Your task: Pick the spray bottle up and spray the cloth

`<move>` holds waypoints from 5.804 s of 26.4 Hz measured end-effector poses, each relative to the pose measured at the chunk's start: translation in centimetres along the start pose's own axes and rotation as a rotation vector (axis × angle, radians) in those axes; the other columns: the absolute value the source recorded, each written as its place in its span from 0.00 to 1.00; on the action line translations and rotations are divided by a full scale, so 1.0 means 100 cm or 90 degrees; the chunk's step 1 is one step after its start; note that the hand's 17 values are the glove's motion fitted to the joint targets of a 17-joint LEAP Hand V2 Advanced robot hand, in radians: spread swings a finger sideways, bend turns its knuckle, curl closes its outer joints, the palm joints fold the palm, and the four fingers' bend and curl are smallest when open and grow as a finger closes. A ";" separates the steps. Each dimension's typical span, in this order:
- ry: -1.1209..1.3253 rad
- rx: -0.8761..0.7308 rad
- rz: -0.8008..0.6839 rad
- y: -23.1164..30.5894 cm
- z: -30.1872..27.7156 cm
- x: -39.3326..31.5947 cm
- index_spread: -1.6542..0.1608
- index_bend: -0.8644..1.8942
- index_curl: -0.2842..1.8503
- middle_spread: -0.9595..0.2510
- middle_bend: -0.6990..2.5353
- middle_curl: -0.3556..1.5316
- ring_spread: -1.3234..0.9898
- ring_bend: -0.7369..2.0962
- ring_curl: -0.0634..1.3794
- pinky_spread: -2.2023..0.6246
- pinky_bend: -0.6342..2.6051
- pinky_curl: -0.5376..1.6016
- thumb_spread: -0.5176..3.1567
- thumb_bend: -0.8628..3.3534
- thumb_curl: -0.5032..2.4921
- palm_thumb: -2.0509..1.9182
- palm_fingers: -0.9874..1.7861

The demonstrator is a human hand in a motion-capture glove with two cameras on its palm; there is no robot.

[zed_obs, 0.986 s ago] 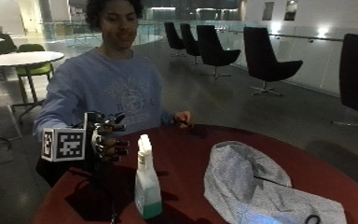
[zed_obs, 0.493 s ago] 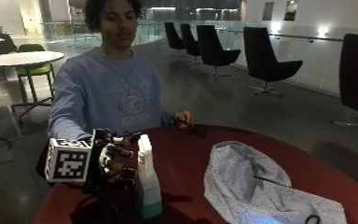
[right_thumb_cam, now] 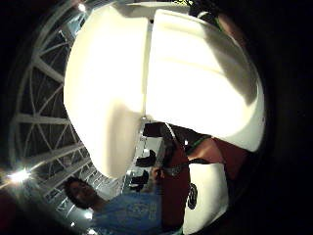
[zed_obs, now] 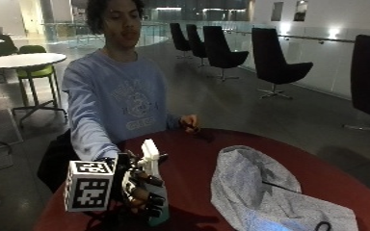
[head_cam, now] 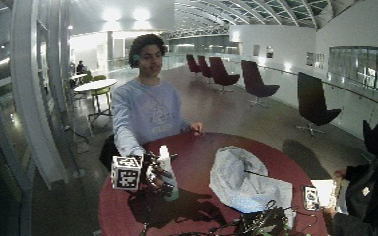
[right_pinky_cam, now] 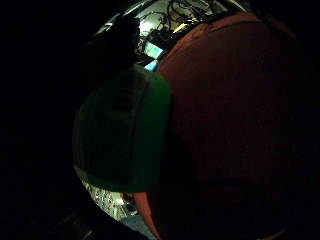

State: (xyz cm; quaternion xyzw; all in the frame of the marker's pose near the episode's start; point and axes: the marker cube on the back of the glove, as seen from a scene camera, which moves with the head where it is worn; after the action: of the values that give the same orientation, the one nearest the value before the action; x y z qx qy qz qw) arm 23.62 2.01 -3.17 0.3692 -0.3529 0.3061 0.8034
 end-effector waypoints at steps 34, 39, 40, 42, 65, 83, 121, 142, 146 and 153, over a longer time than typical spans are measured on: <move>0.004 0.134 -0.044 -0.013 0.006 -0.001 0.77 0.39 0.35 0.70 0.29 0.43 0.52 0.42 0.32 0.86 0.24 0.37 0.30 0.20 0.36 0.78 0.74; -0.001 0.058 -0.076 -0.013 0.013 -0.025 0.77 0.38 0.36 0.71 0.28 0.43 0.52 0.42 0.32 0.85 0.25 0.37 0.30 0.20 0.37 0.78 0.75; -0.002 0.036 -0.084 -0.012 0.016 -0.033 0.77 0.38 0.36 0.71 0.28 0.43 0.52 0.42 0.32 0.85 0.25 0.37 0.30 0.20 0.37 0.78 0.76; -0.003 -0.002 -0.100 -0.012 0.023 -0.049 0.77 0.38 0.36 0.71 0.28 0.43 0.53 0.42 0.33 0.84 0.25 0.37 0.30 0.20 0.37 0.77 0.76; 0.053 -0.332 0.007 -0.023 0.106 -0.135 0.79 0.37 0.36 0.74 0.28 0.44 0.54 0.45 0.34 0.82 0.27 0.40 0.29 0.20 0.39 0.76 0.78; 0.129 -0.377 0.126 -0.032 0.118 -0.124 0.80 0.37 0.36 0.74 0.28 0.44 0.55 0.47 0.34 0.82 0.27 0.42 0.30 0.20 0.39 0.76 0.79; 0.133 -0.378 0.129 -0.014 0.143 -0.124 0.81 0.37 0.37 0.74 0.28 0.44 0.56 0.49 0.34 0.81 0.29 0.43 0.30 0.20 0.40 0.75 0.79; -0.162 -0.360 -0.233 0.114 0.324 -0.191 0.80 0.37 0.37 0.74 0.29 0.45 0.55 0.47 0.33 0.81 0.27 0.42 0.31 0.20 0.40 0.75 0.78; -0.167 -0.369 -0.256 0.133 0.358 -0.188 0.80 0.37 0.37 0.74 0.29 0.45 0.55 0.47 0.33 0.80 0.27 0.42 0.31 0.20 0.40 0.75 0.78; -0.179 -0.361 -0.287 0.142 0.383 -0.184 0.80 0.38 0.37 0.74 0.30 0.45 0.55 0.46 0.32 0.80 0.26 0.42 0.35 0.19 0.38 0.73 0.78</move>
State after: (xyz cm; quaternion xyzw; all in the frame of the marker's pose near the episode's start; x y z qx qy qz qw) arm -10.46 -25.58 5.96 0.2391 -0.4398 -0.0414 0.8647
